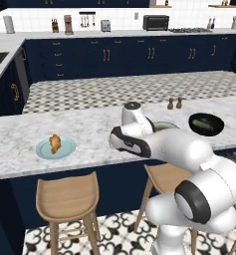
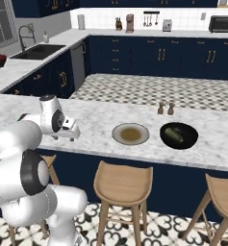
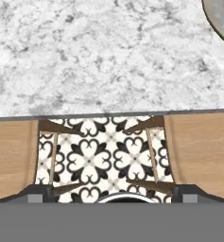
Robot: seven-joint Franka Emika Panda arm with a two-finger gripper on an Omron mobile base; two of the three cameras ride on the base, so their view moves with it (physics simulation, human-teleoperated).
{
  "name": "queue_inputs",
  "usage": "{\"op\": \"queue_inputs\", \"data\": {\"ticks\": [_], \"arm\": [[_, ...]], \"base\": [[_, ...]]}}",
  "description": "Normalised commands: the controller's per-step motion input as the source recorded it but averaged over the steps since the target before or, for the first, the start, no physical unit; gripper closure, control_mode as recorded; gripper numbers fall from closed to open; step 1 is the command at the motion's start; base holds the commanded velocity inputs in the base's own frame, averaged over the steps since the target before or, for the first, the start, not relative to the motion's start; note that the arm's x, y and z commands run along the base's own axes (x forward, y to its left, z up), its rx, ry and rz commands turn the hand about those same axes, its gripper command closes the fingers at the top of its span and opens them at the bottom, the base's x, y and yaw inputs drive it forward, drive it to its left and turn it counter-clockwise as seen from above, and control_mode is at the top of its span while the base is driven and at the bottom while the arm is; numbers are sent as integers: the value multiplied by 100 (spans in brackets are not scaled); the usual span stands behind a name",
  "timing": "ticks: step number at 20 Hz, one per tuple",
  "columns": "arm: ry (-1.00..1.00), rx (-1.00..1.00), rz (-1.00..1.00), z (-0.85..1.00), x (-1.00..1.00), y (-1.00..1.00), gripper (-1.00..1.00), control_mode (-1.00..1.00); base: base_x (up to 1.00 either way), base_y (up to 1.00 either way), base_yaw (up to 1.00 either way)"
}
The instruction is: Pick the chicken drumstick and cucumber from their plates and place them in the bowl. Then put the bowl in the fridge.
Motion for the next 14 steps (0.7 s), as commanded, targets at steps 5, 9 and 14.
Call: {"op": "queue_inputs", "data": {"ticks": [5, 9, 14], "arm": [[0, 0, 0, 0, 0, 0, -100, 100], [0, 1, 0, 0, 1, -15, -100, -100], [-2, 5, 14, 0, 22, 42, -100, -100]], "base": [[43, 19, -4], [22, -6, 0], [0, 0, 0]]}}
